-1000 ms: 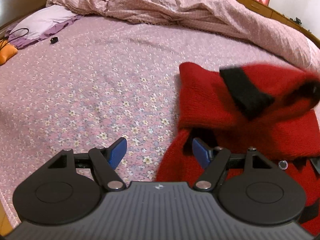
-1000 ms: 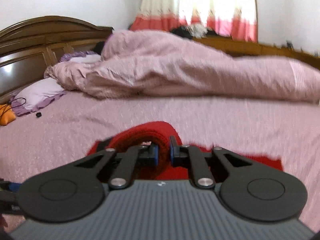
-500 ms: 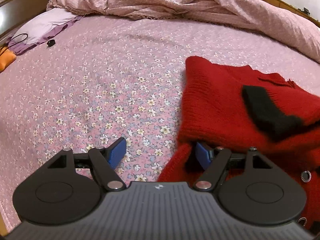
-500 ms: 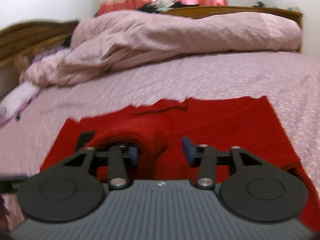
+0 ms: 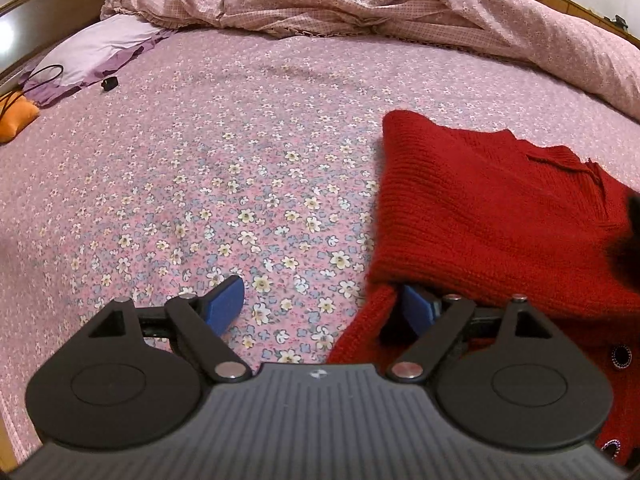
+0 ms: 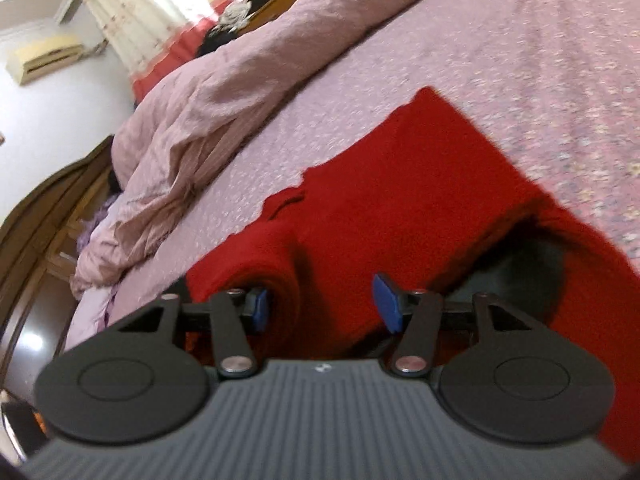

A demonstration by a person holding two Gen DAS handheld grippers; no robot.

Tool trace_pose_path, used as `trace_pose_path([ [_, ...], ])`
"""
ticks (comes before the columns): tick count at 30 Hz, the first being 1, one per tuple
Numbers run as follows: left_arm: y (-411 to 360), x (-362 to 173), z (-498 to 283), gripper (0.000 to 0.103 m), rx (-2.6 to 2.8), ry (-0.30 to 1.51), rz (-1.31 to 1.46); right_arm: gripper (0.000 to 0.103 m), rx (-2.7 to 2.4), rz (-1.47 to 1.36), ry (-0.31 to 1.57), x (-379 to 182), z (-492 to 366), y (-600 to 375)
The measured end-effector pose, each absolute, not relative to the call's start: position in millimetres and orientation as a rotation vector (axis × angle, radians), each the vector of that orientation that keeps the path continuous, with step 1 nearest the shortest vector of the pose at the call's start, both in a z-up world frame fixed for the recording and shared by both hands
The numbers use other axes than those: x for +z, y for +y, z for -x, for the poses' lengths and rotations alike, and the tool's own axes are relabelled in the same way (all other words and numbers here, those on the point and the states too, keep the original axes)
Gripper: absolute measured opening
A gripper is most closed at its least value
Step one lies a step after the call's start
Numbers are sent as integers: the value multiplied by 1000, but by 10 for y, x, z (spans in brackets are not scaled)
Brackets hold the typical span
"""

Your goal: Fold small clothes

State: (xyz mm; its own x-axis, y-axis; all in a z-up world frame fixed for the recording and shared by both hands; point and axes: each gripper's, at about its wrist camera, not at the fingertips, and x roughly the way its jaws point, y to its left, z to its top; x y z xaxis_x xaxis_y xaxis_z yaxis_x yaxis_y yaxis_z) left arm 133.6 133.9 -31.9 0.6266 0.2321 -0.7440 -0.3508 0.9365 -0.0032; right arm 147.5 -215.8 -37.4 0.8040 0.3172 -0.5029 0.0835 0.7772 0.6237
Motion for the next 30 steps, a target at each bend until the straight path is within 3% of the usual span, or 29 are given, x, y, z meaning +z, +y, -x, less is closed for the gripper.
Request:
trace_pose_path([
  [20, 1292, -300, -1331, 88, 352, 830, 122, 55, -18, -996, 672, -605, -1144, -2801],
  [30, 1199, 49, -1161, 88, 311, 767, 49, 57, -70, -682, 635, -197, -1204, -2878],
])
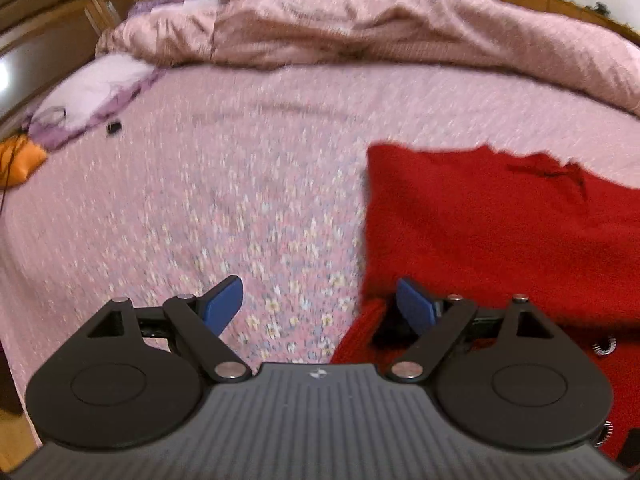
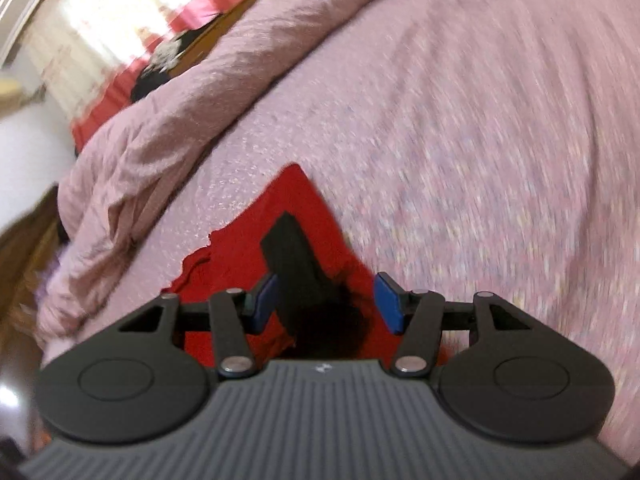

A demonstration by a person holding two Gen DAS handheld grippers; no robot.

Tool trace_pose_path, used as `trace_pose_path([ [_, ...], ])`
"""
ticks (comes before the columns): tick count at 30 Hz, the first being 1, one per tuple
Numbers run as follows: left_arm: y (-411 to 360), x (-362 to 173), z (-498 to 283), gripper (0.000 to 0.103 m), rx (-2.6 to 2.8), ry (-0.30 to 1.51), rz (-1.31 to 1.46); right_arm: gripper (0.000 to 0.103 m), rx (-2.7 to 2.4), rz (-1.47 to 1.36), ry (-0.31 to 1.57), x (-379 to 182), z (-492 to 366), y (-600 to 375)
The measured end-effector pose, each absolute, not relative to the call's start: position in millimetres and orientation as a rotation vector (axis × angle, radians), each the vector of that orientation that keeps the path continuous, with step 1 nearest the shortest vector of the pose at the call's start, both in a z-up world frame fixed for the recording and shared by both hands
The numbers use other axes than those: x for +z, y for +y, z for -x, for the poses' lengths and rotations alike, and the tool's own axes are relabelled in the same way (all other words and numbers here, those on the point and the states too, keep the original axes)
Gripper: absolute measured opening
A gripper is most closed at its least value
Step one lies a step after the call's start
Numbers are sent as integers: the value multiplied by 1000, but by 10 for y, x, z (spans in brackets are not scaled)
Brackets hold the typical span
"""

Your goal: Fold small clothes

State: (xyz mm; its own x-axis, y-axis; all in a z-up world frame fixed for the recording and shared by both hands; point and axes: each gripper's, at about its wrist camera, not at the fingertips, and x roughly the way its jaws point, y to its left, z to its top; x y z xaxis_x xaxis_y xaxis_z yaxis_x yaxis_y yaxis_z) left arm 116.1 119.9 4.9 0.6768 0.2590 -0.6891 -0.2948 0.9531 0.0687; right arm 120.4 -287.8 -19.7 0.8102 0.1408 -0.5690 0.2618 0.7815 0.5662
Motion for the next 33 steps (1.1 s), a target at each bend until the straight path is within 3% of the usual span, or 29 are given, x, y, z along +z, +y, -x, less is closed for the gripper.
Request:
trace_pose_path([
  [12, 997, 334, -1449, 88, 203, 698, 57, 55, 127, -138, 651, -64, -2127, -2530],
  [23, 819, -14, -1842, 88, 139, 782, 83, 55, 178, -178, 702, -307, -2284, -2542],
  [25, 845, -50, -1857, 88, 144, 784, 94, 43, 212, -192, 703, -300, -2264, -2546],
  [27, 863, -64, -1863, 88, 150, 779, 100, 13, 233, -164, 691, -264, -2236, -2505],
  [33, 878, -43, -1877, 88, 187, 713, 97, 12, 224, -216, 501, 172, -2117, -2512],
])
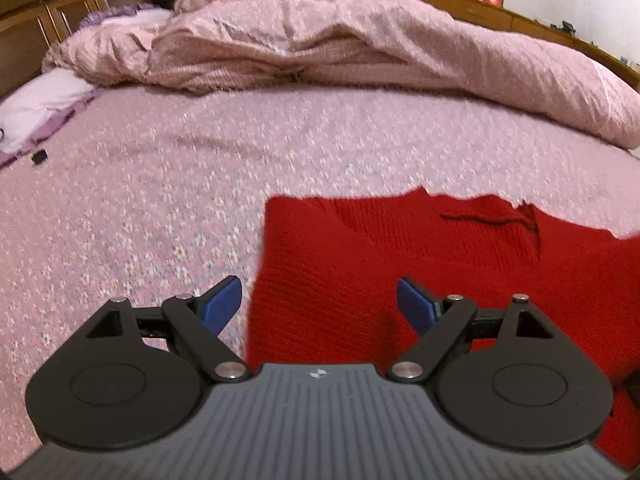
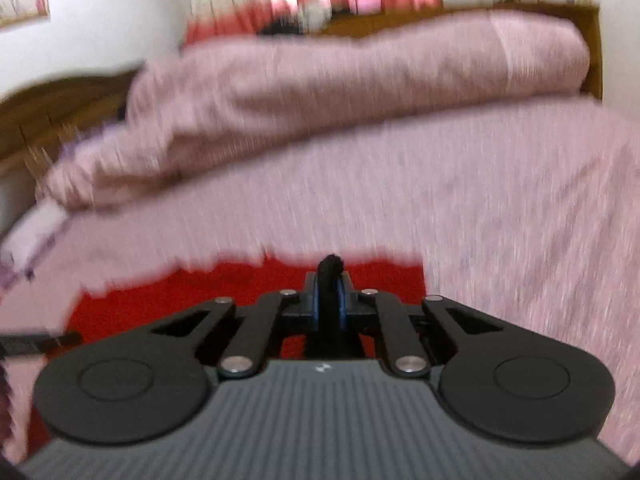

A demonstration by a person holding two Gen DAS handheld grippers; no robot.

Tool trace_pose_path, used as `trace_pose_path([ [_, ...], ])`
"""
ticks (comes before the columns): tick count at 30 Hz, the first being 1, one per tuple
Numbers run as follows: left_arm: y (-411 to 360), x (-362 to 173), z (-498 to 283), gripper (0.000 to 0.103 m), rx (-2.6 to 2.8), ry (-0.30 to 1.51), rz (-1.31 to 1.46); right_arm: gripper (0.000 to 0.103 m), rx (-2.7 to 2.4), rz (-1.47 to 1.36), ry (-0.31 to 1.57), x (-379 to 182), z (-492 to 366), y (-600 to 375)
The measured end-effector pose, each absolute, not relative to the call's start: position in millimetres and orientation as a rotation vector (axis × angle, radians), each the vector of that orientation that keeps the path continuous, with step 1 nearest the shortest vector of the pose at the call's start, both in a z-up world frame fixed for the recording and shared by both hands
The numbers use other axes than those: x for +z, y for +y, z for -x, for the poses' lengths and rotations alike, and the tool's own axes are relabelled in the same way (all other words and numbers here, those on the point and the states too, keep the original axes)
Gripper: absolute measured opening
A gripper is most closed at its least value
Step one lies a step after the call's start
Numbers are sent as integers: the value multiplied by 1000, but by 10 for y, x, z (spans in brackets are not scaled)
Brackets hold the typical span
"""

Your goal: Fold small clothes

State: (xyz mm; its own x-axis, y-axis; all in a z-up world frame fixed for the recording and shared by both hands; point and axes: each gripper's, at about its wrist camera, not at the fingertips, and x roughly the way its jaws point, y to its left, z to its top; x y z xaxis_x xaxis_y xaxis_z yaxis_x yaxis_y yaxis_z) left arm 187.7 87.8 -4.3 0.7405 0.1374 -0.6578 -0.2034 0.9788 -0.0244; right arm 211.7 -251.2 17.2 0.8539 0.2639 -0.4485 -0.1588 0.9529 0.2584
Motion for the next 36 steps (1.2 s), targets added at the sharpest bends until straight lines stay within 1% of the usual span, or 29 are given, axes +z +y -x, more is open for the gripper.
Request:
trace_pose_path([
  [2, 861, -95, -1940, 88, 225, 720, 52, 12, 202, -237, 434, 299, -2103, -2518],
  [4, 867, -204, -2027, 88, 262, 739, 26, 12, 168, -247, 454, 266, -2229, -2526],
  [6, 904, -304, -2095, 89, 282, 766, 35, 12, 134, -248, 530, 90, -2417, -2545],
  [8, 955, -339, -2112, 91, 283, 754, 63, 13, 99, -240, 616, -160, -2603, -2554],
  [9, 971, -347, -2127, 93, 283, 755, 62, 14, 83, -223, 643, -279, -2665, -2556],
  [11, 987, -354, -2150, 94, 281, 754, 54, 16, 68, -207, 602, -427, -2675, -2577],
  [15, 987, -348, -2177, 94, 278, 754, 36, 19, 73, -196, 604, -389, -2662, -2566],
  [17, 981, -306, -2164, 94, 277, 756, 37, 22, 82, -220, 628, -297, -2662, -2618],
  [20, 962, -185, -2061, 94, 273, 746, 17, 24, 64, -239, 618, -144, -2533, -2683],
  [22, 946, -100, -1965, 94, 263, 738, 2, 28, 58, -222, 593, -62, -2384, -2700],
  [24, 928, -25, -1855, 94, 262, 736, -13, 36, 60, -223, 576, 12, -2232, -2733],
  [26, 923, 28, -1740, 94, 260, 734, -16, 37, 79, -227, 579, 43, -2090, -2743],
  [29, 921, 44, -1619, 94, 266, 744, -11, 37, 106, -223, 626, -9, -1942, -2705],
  [34, 920, -154, -1651, 94, 313, 811, -47, 38, 87, -208, 697, -229, -1938, -2661],
  [35, 941, -196, -1670, 94, 318, 816, -33, 40, 79, -206, 709, -297, -1961, -2653],
  [36, 971, -230, -1680, 94, 323, 818, -15, 48, 63, -209, 708, -358, -1958, -2641],
])
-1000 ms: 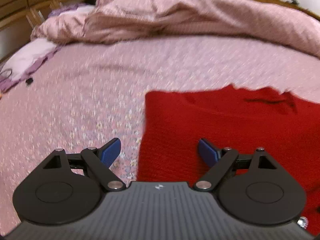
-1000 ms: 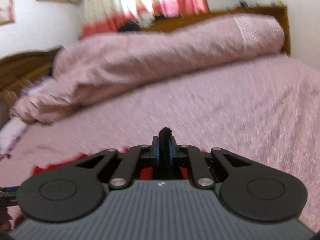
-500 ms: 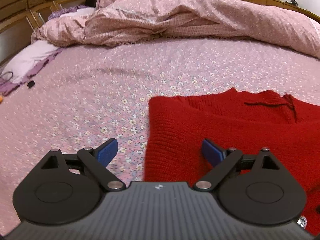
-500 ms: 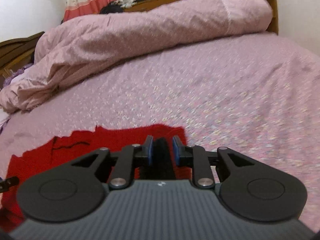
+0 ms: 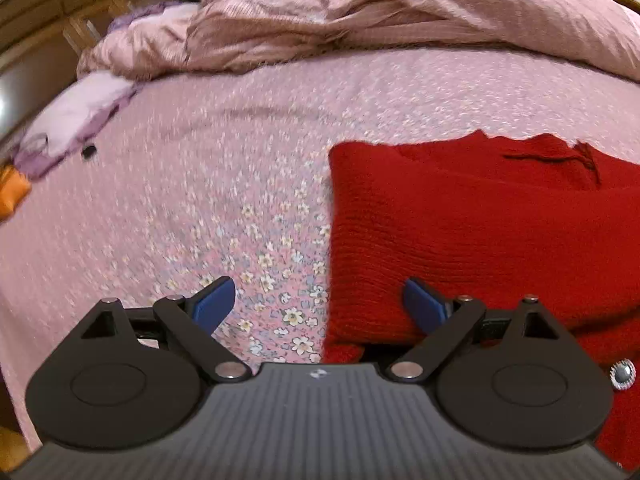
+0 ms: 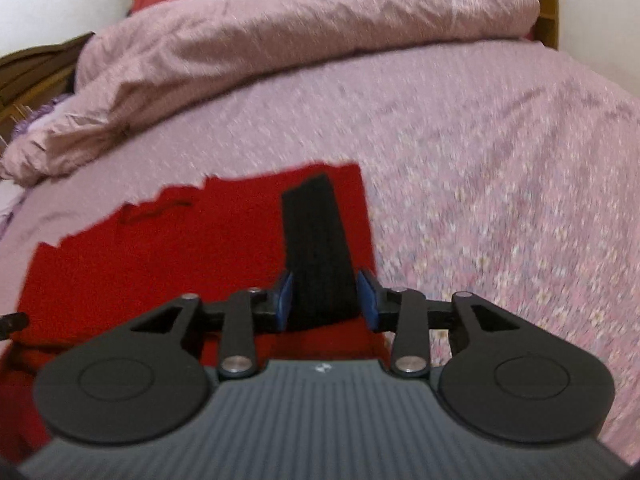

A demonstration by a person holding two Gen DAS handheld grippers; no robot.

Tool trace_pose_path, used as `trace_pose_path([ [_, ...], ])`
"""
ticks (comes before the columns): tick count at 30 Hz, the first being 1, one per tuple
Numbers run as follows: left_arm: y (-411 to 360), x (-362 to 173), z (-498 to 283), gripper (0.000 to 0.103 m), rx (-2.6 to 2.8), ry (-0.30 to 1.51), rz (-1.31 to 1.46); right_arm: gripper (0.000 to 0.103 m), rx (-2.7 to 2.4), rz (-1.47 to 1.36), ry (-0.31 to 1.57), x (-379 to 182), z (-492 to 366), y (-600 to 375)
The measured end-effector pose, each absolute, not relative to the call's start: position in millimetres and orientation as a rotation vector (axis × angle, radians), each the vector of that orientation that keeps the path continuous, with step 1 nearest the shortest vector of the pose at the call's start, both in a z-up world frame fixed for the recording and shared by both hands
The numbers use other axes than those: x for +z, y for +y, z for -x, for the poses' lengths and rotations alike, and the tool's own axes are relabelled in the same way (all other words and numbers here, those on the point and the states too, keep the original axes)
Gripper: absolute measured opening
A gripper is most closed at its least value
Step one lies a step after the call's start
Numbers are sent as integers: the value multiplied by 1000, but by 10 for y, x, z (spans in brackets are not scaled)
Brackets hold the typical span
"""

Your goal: Fold small clothes

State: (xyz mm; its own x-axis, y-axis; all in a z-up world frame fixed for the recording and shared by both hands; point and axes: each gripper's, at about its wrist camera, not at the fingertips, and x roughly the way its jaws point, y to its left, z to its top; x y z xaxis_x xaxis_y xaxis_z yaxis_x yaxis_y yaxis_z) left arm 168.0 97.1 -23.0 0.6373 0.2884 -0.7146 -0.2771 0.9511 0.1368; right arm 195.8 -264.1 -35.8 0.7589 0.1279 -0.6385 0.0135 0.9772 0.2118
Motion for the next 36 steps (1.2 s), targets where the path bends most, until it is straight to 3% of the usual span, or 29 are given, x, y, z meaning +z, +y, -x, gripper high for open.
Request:
trace_pose_path([
  [2, 1014, -228, -1667, 94, 325, 820, 18, 61, 10, -198, 699, -407, -1952, -2610],
  [3, 1017, -215, -1655, 94, 323, 819, 18, 62, -5, -211, 696, -406, -1926, -2608],
  [21, 1191, -96, -823, 94, 315, 863, 0, 61, 149, -254, 630, -84, -1196, -2417],
  [36, 1286, -137, -185, 94, 263, 907, 28, 61, 130, -255, 676, -171, -748, -2401],
])
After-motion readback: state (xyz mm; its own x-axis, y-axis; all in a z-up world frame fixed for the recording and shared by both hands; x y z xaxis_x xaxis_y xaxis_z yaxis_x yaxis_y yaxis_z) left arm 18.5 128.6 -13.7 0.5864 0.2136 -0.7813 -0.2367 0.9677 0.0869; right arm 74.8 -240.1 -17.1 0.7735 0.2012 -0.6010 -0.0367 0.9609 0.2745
